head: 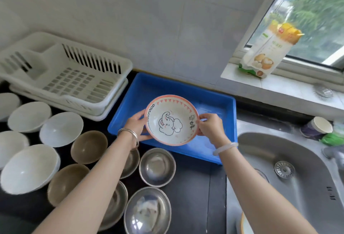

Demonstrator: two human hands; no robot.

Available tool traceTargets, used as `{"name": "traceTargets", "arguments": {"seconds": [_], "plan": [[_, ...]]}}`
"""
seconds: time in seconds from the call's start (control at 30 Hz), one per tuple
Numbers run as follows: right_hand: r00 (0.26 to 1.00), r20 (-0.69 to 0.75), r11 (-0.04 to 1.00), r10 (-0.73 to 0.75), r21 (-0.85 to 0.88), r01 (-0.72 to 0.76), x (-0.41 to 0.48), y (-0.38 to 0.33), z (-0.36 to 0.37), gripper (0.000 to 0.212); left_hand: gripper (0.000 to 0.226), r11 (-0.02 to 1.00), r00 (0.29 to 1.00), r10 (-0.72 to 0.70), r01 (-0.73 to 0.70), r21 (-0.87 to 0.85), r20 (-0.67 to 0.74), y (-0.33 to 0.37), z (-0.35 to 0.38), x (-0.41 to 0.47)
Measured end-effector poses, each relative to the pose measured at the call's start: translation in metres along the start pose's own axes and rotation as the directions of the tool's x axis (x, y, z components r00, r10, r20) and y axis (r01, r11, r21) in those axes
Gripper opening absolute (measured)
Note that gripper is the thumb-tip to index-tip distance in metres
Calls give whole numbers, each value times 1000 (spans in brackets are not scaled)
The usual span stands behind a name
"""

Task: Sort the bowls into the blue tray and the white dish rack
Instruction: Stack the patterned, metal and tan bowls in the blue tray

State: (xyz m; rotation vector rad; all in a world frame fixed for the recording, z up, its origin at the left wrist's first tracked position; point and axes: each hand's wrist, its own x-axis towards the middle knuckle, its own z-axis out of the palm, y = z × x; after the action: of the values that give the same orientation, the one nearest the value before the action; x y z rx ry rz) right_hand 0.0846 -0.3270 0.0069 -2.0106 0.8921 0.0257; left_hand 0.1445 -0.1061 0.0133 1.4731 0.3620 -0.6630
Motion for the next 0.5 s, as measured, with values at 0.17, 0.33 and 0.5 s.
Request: {"name": "traceTargets", "arguments": {"seconds": [0.17, 0.33, 0.5], "plan": [[998, 11, 998, 57, 36, -58, 31, -9, 41, 15, 41, 998, 998, -46, 47, 29, -46, 9, -14, 45], [992, 74, 986, 100, 126, -109, 48, -9, 67, 16, 40, 995, 993, -83, 88, 48, -82, 7, -28, 76], [989, 69, 976, 130, 168, -140, 57, -6, 83, 17, 37, 993, 989, -105, 109, 35, -103, 4, -33, 94]]}}
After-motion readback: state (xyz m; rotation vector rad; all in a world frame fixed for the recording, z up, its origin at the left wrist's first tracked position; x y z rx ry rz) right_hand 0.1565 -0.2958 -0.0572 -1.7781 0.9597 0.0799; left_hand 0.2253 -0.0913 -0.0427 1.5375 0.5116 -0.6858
